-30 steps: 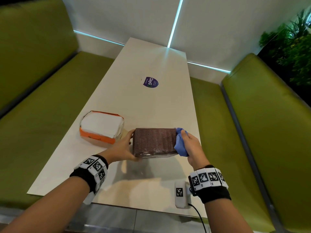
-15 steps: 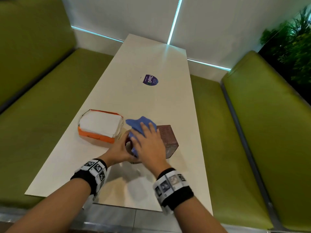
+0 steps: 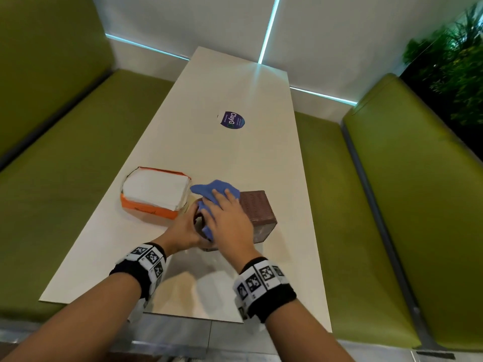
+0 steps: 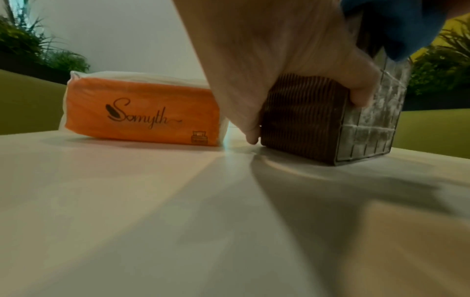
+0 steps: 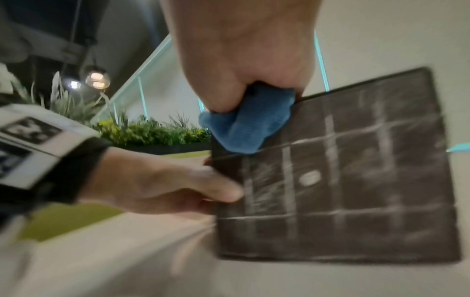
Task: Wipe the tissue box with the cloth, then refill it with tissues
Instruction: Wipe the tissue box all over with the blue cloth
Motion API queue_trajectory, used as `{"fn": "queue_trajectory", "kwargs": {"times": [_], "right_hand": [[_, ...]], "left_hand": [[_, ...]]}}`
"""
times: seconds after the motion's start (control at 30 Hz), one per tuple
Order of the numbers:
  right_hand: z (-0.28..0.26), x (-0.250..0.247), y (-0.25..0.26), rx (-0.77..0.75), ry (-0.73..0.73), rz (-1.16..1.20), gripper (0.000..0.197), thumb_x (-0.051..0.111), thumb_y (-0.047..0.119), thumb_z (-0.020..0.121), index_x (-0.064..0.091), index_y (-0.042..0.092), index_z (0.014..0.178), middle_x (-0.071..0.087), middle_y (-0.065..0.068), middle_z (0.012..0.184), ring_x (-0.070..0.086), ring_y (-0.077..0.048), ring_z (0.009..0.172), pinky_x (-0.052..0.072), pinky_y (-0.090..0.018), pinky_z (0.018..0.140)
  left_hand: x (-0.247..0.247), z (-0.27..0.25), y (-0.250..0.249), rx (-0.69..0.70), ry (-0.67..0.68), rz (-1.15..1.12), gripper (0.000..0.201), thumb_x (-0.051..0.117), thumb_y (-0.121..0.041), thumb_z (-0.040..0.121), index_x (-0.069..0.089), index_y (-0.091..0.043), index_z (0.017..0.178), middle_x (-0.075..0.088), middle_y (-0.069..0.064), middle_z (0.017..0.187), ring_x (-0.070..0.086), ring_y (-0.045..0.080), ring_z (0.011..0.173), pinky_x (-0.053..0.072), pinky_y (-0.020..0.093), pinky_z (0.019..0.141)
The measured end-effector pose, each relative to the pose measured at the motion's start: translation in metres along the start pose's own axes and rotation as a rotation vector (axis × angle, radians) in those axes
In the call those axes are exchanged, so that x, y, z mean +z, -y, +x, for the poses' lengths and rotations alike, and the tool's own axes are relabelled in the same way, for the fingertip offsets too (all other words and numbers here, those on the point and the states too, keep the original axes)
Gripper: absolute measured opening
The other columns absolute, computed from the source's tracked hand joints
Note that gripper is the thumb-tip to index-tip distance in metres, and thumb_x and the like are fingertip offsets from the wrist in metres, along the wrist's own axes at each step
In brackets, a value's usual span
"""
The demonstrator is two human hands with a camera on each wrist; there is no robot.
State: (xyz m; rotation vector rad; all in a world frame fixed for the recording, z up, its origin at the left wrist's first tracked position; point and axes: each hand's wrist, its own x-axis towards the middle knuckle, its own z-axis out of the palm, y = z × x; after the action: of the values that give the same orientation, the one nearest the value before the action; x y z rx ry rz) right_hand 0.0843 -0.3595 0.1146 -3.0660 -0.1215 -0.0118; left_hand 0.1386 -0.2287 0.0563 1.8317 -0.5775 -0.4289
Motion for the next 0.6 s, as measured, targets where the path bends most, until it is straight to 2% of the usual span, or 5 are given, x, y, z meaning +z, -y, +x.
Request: {"fn": "queue_trajectory", "kwargs": {"times": [0.13, 0.23, 0.37, 0.5, 0.6], "right_hand": [[-0.011, -0.011, -0.06, 0.291, -0.162, 0.216, 0.042, 0.043, 0.027, 0.101, 0.044, 0.018, 0.142, 0.031, -0.003, 0.155, 0.022, -0.02, 0.146, 0.02, -0.036, 0.12], [-0.009, -0.02, -0.058, 0.478, -0.225, 0.19, 0.046, 0.053, 0.028, 0.096, 0.046, 0.016, 0.14, 0.035, -0.005, 0.152, 0.027, -0.021, 0.142, 0.027, -0.033, 0.116], [-0.006, -0.019, 0.004, 0.217, -0.156, 0.052, 0.048, 0.039, 0.037, 0.1, 0.041, 0.018, 0.143, 0.033, -0.009, 0.155, 0.021, -0.03, 0.146, 0.021, -0.045, 0.119], [-0.014, -0.014, 0.013, -0.004, -0.261, 0.227, 0.034, 0.05, 0.032, 0.097, 0.064, 0.019, 0.125, 0.052, -0.004, 0.143, 0.037, -0.024, 0.14, 0.028, -0.037, 0.116], [-0.021, -0.02, -0.041, 0.18, -0.344, 0.25, 0.028, 0.054, 0.026, 0.096, 0.067, 0.017, 0.119, 0.056, -0.004, 0.138, 0.044, -0.023, 0.135, 0.032, -0.029, 0.111]], "left_hand": [[0.001, -0.001, 0.0, -0.047, 0.026, -0.061, 0.115, 0.095, -0.024, 0.044, 0.034, -0.025, 0.142, 0.054, -0.007, 0.133, 0.052, 0.004, 0.126, 0.046, 0.026, 0.103], [0.001, -0.001, 0.001, -0.054, 0.041, -0.065, 0.116, 0.096, -0.021, 0.045, 0.033, -0.027, 0.142, 0.056, -0.01, 0.133, 0.051, 0.003, 0.127, 0.045, 0.027, 0.104], [0.0, 0.002, -0.002, -0.049, 0.051, -0.041, 0.105, 0.094, -0.017, 0.047, 0.04, -0.022, 0.137, 0.058, -0.012, 0.125, 0.057, -0.004, 0.116, 0.049, 0.017, 0.093], [-0.002, 0.0, -0.005, -0.036, 0.026, 0.038, 0.1, 0.082, -0.043, 0.044, 0.044, -0.015, 0.133, 0.058, -0.005, 0.122, 0.06, 0.012, 0.113, 0.049, 0.023, 0.09], [-0.003, 0.002, 0.001, -0.06, 0.043, -0.057, 0.113, 0.096, -0.017, 0.042, 0.037, -0.027, 0.139, 0.057, -0.005, 0.13, 0.058, 0.006, 0.119, 0.051, 0.025, 0.097]]}}
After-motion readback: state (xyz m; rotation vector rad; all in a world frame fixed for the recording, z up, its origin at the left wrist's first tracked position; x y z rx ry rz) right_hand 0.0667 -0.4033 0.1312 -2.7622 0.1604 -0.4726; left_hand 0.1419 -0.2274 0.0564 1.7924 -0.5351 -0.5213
